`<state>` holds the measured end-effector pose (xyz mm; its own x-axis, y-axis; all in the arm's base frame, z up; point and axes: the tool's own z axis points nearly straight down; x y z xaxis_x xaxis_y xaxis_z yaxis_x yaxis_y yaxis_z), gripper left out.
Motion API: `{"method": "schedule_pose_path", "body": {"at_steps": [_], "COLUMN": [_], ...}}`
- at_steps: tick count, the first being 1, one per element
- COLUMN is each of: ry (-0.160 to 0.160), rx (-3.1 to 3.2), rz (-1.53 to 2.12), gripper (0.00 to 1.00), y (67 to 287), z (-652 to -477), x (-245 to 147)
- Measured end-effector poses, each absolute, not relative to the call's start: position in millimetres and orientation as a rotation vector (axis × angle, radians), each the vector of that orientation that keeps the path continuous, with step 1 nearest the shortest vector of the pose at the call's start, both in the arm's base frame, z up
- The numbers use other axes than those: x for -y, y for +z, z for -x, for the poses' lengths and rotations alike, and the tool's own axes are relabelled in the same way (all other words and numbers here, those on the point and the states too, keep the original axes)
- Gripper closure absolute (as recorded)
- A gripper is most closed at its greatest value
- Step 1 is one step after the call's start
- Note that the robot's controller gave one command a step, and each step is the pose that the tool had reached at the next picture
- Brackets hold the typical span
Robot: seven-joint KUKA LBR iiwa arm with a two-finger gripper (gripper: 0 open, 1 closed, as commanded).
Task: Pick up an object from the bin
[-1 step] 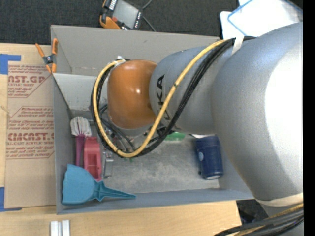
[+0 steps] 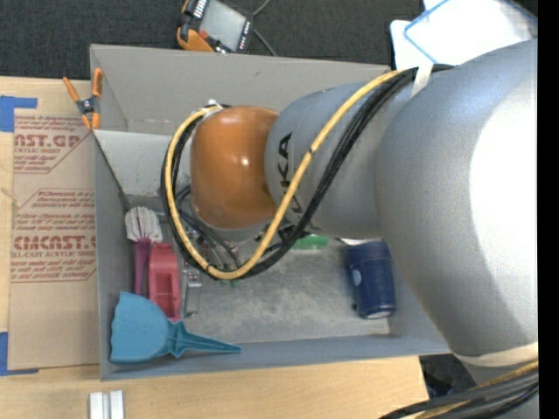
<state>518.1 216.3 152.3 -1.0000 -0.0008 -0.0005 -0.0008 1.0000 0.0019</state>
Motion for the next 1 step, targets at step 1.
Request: {"method": "schedule_pose_path", "body": {"at_steps": [1], "ry": [0.002], "rx": [-3.131], "rz": [0.254], "gripper": [0.00], "y": [133.2], "z": [-517.2], "x": [-204.7]}}
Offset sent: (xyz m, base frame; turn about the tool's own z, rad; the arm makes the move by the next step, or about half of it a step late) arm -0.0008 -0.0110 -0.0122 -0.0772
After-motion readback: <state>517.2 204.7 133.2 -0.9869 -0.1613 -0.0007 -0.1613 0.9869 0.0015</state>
